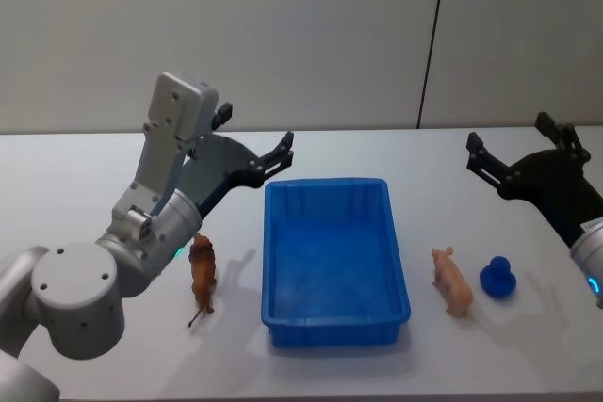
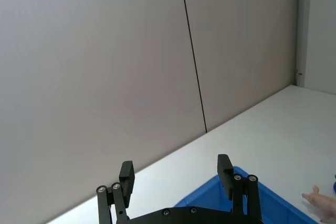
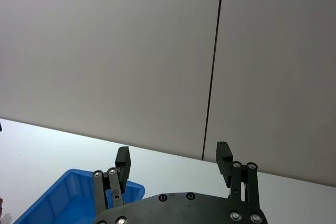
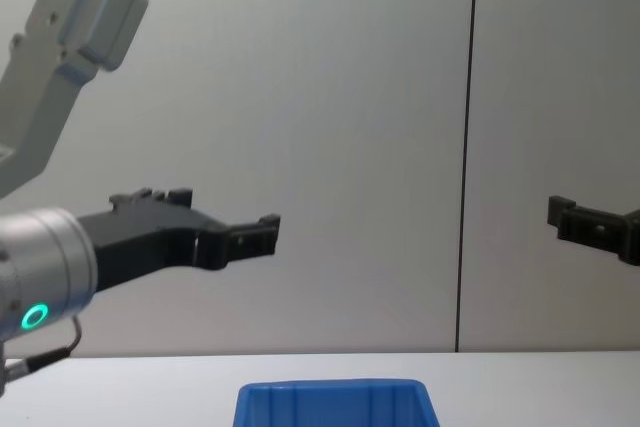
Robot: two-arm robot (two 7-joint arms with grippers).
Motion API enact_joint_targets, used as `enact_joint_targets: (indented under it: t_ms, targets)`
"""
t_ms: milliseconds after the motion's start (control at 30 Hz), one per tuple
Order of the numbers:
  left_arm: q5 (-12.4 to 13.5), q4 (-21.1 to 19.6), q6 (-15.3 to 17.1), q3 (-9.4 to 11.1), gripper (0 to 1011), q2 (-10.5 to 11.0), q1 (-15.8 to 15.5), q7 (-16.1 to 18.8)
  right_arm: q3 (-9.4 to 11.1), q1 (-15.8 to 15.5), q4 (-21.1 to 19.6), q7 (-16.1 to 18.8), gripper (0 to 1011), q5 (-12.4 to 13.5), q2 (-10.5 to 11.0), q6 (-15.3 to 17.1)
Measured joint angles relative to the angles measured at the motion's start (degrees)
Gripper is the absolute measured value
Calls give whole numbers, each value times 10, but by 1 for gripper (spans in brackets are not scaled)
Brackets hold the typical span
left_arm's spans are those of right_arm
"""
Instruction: Pick up the two dolls from the table and place them into the box.
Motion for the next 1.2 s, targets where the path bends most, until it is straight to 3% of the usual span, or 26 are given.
enact_joint_targets:
  t_ms: [333,667,1200]
  targets:
    - [-44,4,36,-9,1001,11,16,5,0,0,0,0,1001,0,0,0]
    - [-72,11,72,-14,1001,14,26,25,0,0,0,0,1001,0,0,0]
    - [-110,19,170,-22,1001,8,29,84,0,0,0,0,1001,0,0,0]
